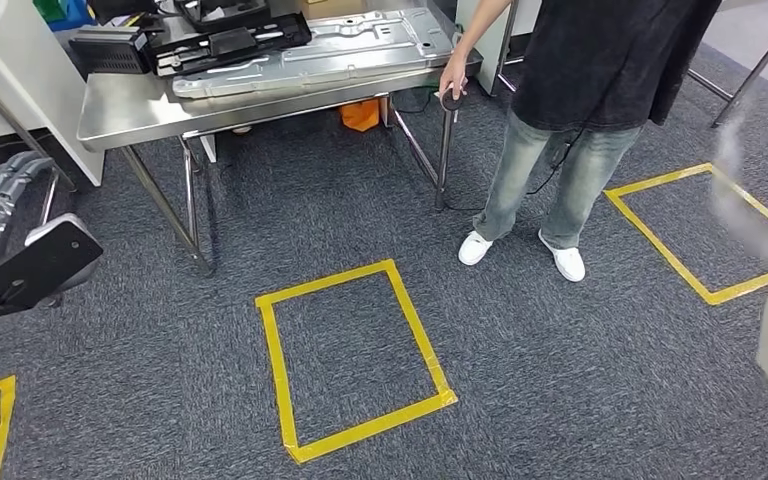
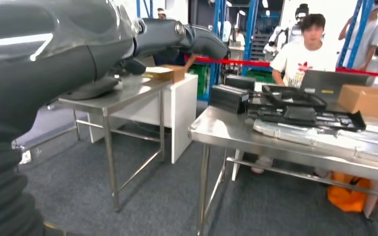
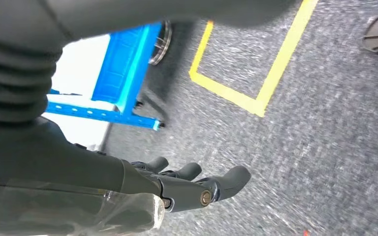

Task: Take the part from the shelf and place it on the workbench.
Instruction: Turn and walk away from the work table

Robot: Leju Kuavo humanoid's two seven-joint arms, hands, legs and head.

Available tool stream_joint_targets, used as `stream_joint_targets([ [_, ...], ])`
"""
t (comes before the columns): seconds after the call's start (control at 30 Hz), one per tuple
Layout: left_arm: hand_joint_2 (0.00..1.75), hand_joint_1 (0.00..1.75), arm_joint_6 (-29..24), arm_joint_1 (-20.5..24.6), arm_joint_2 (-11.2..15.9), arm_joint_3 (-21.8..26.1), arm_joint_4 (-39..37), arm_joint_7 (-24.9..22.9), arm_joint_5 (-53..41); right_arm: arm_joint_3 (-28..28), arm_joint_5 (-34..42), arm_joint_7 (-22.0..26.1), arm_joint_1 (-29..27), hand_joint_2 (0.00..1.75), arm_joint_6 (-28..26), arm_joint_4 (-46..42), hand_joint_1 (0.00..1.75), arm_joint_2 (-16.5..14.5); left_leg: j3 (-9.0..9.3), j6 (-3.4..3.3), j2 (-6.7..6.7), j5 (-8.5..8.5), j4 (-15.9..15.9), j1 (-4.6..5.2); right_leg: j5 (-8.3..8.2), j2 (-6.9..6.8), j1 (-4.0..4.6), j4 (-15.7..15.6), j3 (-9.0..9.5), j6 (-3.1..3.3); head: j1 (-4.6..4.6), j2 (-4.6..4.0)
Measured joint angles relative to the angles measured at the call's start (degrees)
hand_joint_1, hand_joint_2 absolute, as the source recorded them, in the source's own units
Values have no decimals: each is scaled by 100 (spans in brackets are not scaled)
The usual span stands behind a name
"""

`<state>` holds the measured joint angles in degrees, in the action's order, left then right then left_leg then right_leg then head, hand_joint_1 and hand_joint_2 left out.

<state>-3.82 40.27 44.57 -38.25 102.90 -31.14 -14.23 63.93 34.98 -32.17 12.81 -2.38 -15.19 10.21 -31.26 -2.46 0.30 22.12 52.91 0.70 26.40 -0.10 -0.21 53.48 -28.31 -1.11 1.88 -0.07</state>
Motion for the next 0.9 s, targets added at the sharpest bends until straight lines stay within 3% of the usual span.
stream_joint_targets([
  [0.07,175,0,-4,-15,4,12,0,-4,-1,-17,-4,-9,-2,175,0,-5,0,-11,-90,66,-3,130,177,-15,-45,-12,-26,-25,-27,68,-4,0],
  [0.1,175,0,-7,-21,7,20,0,-6,-2,-23,-5,-15,-2,175,0,-8,0,-16,-201,105,-6,301,436,-30,-71,-19,-41,-35,-45,99,-7,0],
  [0.17,175,0,-17,-51,10,28,0,-10,8,-38,-7,-22,-3,175,0,-9,0,-25,-543,189,-8,741,1259,-76,-106,-28,-42,-31,-98,125,-9,0],
  [0.2,175,0,-30,-74,10,28,0,-11,29,-46,-7,-22,-5,175,0,-9,0,-28,-691,221,-8,882,1630,-100,-122,-30,-42,-29,-124,126,-9,0],
  [0.23,175,0,-47,-97,10,29,0,-11,57,-55,-7,-22,-9,175,0,-9,0,-32,-754,242,-8,914,1822,-122,-136,-30,-42,-26,-145,121,-9,0],
  [0.27,175,0,-65,-114,10,34,0,-11,88,-62,-6,-22,-12,175,0,-9,0,-35,-701,255,-8,833,1779,-141,-147,-30,-43,-24,-157,115,-9,0],
  [0.3,175,0,-79,-124,10,44,0,-10,112,-69,-2,-22,-15,175,0,-10,0,-40,-535,261,-7,661,1497,-156,-153,-29,-43,-22,-161,108,-9,0],
  [0.37,175,0,-89,-155,8,92,-20,9,137,-115,14,-22,-17,175,0,-31,0,-60,-50,242,-10,302,613,-157,-160,-24,-37,-19,-168,82,-9,0],
  [0.43,175,0,-85,-273,-8,156,-115,55,168,-220,-11,-21,-24,175,0,-70,0,-86,210,188,-20,173,72,-124,-183,-15,-28,-15,-201,28,-6,0],
  [0.47,175,0,-82,-362,-26,183,-186,89,187,-283,-46,-21,-34,175,0,-87,0,-97,226,166,-25,185,-1,-117,-175,-8,-12,1,-228,17,-2,0],
  [0.6,175,0,-64,-648,-120,284,-422,250,257,-497,-230,-21,-124,175,5,-151,0,-148,179,121,-39,190,-32,-116,-191,3,12,11,-267,139,5,0],
  [0.9,175,0,19,-1440,-555,708,-1341,737,461,-1235,-789,-29,-446,175,7,-299,0,-267,163,72,-36,185,-26,-79,-243,7,-26,-50,-255,-29,4,0],
])
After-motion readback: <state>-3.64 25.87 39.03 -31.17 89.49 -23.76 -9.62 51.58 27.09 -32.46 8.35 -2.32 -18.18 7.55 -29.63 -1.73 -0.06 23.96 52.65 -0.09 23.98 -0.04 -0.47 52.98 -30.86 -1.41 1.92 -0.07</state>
